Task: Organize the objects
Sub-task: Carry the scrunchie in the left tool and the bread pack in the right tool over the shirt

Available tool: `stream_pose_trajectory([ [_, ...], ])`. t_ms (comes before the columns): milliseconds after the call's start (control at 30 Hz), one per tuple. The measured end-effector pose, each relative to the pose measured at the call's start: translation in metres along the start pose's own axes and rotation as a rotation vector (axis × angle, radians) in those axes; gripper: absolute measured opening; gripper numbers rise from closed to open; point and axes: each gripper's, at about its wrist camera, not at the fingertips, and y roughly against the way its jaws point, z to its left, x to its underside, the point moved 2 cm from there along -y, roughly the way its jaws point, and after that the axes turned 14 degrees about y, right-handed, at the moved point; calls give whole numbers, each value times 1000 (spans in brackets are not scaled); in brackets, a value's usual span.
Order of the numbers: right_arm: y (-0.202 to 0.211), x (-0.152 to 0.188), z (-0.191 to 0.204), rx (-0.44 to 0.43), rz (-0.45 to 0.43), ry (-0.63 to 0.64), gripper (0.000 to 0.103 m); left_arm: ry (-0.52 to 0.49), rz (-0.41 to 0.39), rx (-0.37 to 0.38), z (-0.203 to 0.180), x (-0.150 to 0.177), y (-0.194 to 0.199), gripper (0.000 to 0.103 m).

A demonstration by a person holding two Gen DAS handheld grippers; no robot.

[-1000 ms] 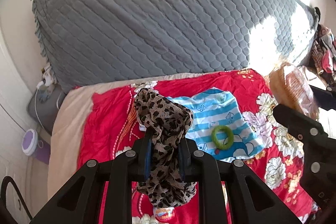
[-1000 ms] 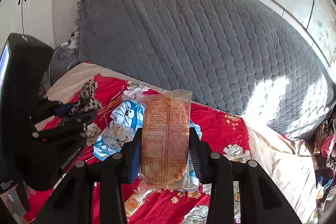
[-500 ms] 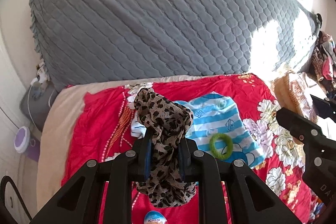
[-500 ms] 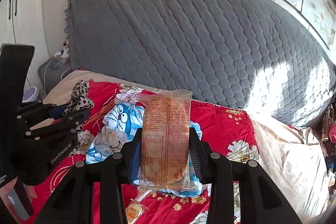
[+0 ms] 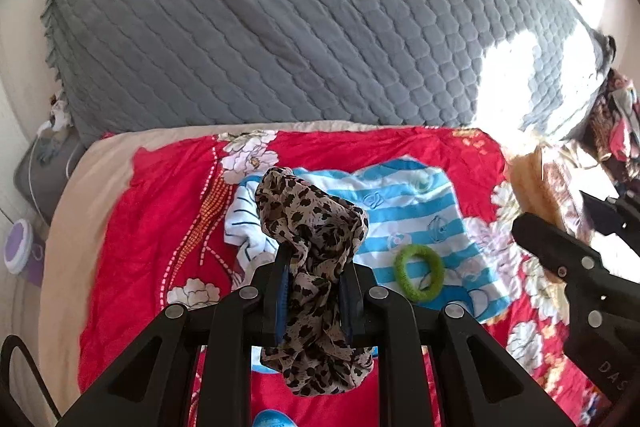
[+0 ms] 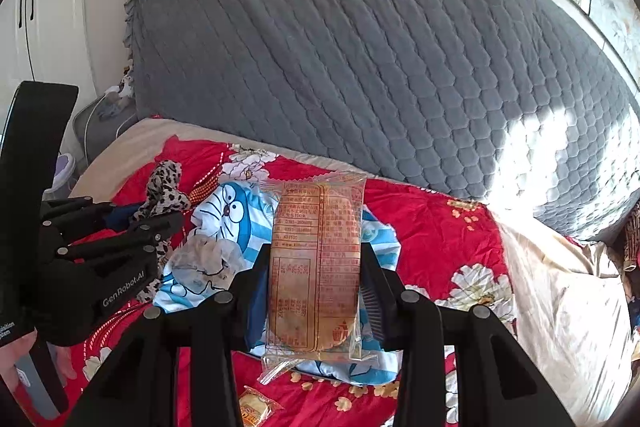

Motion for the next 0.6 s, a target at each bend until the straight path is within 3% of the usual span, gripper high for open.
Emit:
stream_pose_trajectory([
  [600, -69, 27, -2, -40, 81, -18, 41, -25, 68, 14, -24, 20, -68, 20],
])
